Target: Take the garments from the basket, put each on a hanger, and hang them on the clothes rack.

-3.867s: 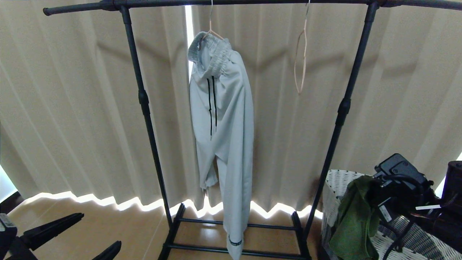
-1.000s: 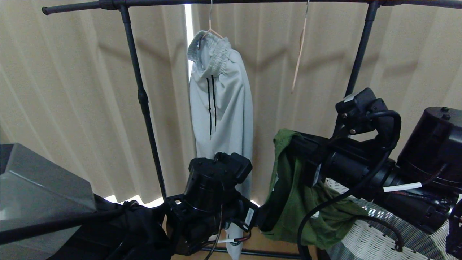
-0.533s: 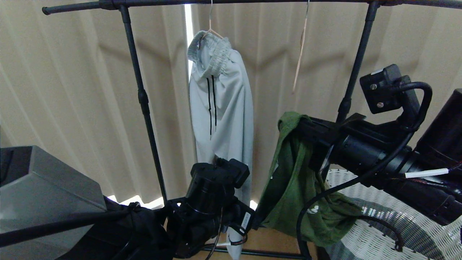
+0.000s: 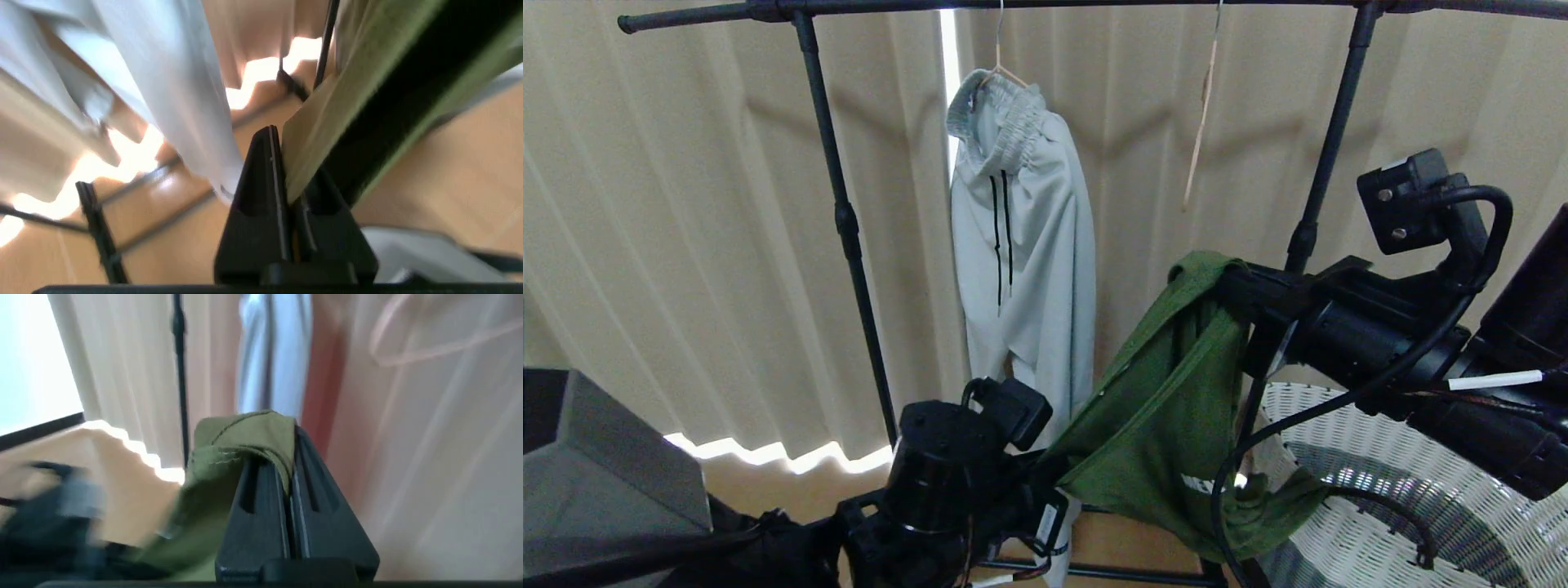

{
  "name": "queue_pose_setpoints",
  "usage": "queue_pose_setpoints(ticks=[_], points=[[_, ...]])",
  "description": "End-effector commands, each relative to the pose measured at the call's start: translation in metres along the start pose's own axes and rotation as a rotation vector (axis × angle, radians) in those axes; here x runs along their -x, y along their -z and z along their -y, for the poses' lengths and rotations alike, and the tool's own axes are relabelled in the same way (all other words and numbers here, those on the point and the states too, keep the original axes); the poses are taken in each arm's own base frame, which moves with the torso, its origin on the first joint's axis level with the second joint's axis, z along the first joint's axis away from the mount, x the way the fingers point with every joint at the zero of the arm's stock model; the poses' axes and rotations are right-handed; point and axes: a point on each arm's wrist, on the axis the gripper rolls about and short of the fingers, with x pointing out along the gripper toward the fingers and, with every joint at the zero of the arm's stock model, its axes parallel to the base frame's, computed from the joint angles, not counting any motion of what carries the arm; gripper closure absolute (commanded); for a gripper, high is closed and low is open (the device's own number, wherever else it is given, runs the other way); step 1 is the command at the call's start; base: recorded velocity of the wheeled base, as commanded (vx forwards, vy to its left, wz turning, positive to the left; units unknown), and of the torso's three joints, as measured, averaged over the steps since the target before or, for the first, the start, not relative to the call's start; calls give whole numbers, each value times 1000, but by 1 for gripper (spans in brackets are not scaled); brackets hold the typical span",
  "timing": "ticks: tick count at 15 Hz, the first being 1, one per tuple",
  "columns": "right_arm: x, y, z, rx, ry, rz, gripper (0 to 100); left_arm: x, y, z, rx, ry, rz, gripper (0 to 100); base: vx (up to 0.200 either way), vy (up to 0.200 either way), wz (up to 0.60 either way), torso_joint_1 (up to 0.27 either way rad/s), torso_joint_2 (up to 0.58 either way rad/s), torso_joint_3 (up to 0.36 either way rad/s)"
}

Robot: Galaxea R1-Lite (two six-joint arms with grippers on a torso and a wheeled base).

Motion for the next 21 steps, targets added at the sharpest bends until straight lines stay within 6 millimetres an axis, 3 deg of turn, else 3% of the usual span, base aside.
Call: queue_pose_setpoints(ticks=[1, 2, 3, 6, 9, 12, 14, 17, 21], points=[[3, 10, 5, 4, 20, -38, 100, 42, 6, -29, -49, -82, 37, 100, 0, 0, 0, 0, 0, 0], [4, 14, 5, 5, 20, -52, 100, 51, 0, -35, -41, -101, 41, 100, 0, 0, 0, 0, 0, 0], [6, 22, 5, 9, 20, -85, 100, 74, -23, -50, -19, -143, 61, 100, 0, 0, 0, 0, 0, 0], [10, 37, 5, 15, 27, -137, 100, 118, -75, -76, 21, -219, 112, 100, 0, 0, 0, 0, 0, 0], [14, 36, 6, 16, 31, -133, 100, 141, -110, -90, 40, -260, 160, 100, 0, 0, 0, 0, 0, 0], [14, 29, 7, 19, 36, -110, 100, 146, -139, -96, 44, -278, 207, 100, 0, 0, 0, 0, 0, 0], [10, 18, 20, 68, 89, -69, 100, 145, -159, -98, 46, -276, 173, 100, 0, 0, 0, 0, 0, 0], [-4, 0, 55, 153, 219, -23, 100, 122, -185, -102, 105, -257, 125, 100, 0, 0, 0, 0, 0, 0], [-17, -16, 70, 157, 265, 25, 100, 111, -201, -98, 149, -225, 162, 100, 0, 0, 0, 0, 0, 0]])
